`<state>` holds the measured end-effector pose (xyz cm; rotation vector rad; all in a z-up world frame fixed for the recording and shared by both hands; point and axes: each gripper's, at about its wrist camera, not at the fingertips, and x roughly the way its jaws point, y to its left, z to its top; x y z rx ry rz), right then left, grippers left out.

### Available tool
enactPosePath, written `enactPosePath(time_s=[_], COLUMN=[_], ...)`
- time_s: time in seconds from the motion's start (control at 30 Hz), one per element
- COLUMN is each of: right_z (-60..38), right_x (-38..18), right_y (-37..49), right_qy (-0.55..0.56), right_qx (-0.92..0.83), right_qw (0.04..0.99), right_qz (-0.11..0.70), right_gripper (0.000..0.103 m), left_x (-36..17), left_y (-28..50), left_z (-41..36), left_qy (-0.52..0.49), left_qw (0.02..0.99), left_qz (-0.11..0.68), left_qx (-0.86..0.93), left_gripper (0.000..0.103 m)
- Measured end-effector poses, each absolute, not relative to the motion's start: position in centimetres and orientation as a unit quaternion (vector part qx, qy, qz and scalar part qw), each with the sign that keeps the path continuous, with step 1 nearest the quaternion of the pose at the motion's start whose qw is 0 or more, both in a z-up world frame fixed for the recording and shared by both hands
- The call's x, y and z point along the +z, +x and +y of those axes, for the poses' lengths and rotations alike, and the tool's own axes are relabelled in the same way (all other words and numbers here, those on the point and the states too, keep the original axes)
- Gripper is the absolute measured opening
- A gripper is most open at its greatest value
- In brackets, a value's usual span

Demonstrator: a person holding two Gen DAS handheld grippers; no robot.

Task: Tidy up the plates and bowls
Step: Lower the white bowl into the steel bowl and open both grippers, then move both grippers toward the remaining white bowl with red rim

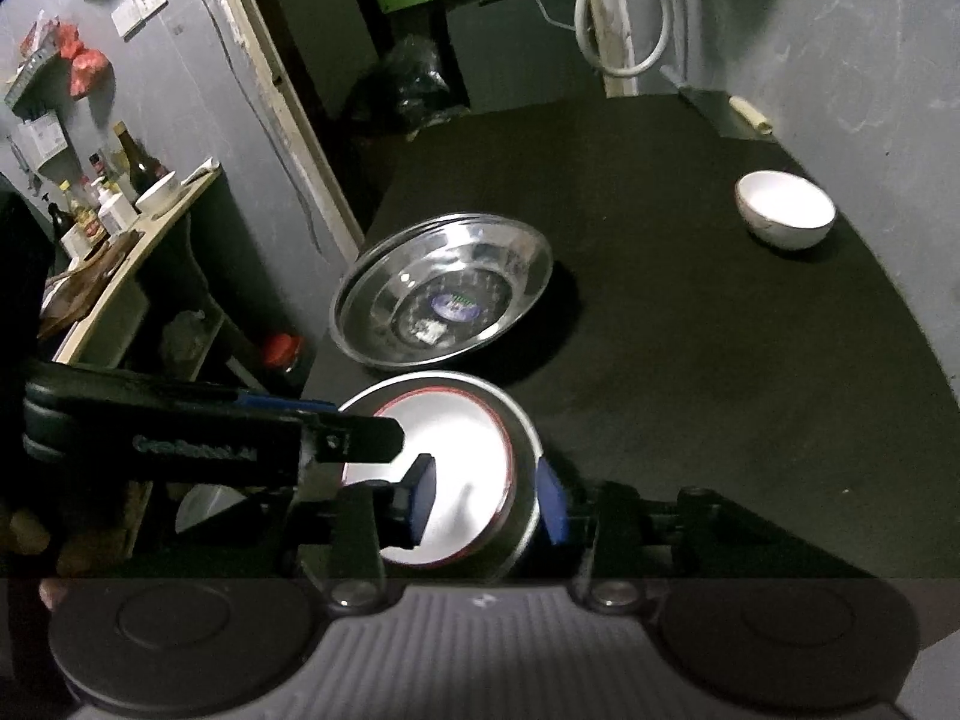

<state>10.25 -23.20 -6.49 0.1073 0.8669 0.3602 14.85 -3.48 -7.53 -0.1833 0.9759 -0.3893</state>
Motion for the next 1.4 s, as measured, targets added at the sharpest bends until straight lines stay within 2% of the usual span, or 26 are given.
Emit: enactPosePath(time_s=[0.13, 0.23, 0.3, 0.4, 0.5, 0.57, 0.67, 1.4], right_z=[-24.4, -25.4, -26.1, -27.1, -28.1, -28.8, -30.1, -40.9], right_x=[-6.0, -5.9, -6.1, -6.4, -6.8, -7.1, -7.6, -11.2], right_y=[10.2, 10.4, 10.7, 11.2, 12.0, 12.6, 13.7, 27.2], right_qy=[0.060, 0.070, 0.076, 0.088, 0.103, 0.114, 0.129, 0.222], right_qx=[0.158, 0.146, 0.139, 0.133, 0.127, 0.123, 0.111, -0.024], right_qw=[0.899, 0.903, 0.903, 0.900, 0.898, 0.897, 0.895, 0.913], right_qz=[0.404, 0.399, 0.399, 0.405, 0.409, 0.410, 0.412, 0.342], right_gripper=[0.048, 0.056, 0.063, 0.074, 0.084, 0.089, 0.095, 0.096], left_x=[-6.4, -5.7, -5.4, -5.2, -5.2, -5.4, -5.7, -8.9], left_y=[15.2, 15.7, 16.0, 16.9, 18.0, 18.8, 20.2, 37.8], left_z=[-3.7, -4.0, -4.5, -5.4, -6.3, -6.8, -7.7, -21.1], left_qy=[-0.089, -0.088, -0.083, -0.069, -0.058, -0.050, -0.041, 0.009], left_qw=[0.869, 0.876, 0.880, 0.883, 0.882, 0.880, 0.878, 0.880], left_qz=[0.450, 0.436, 0.428, 0.426, 0.433, 0.439, 0.445, 0.428], left_qx=[-0.187, -0.188, -0.188, -0.184, -0.179, -0.175, -0.171, -0.204], left_gripper=[0.064, 0.074, 0.085, 0.092, 0.095, 0.102, 0.102, 0.102])
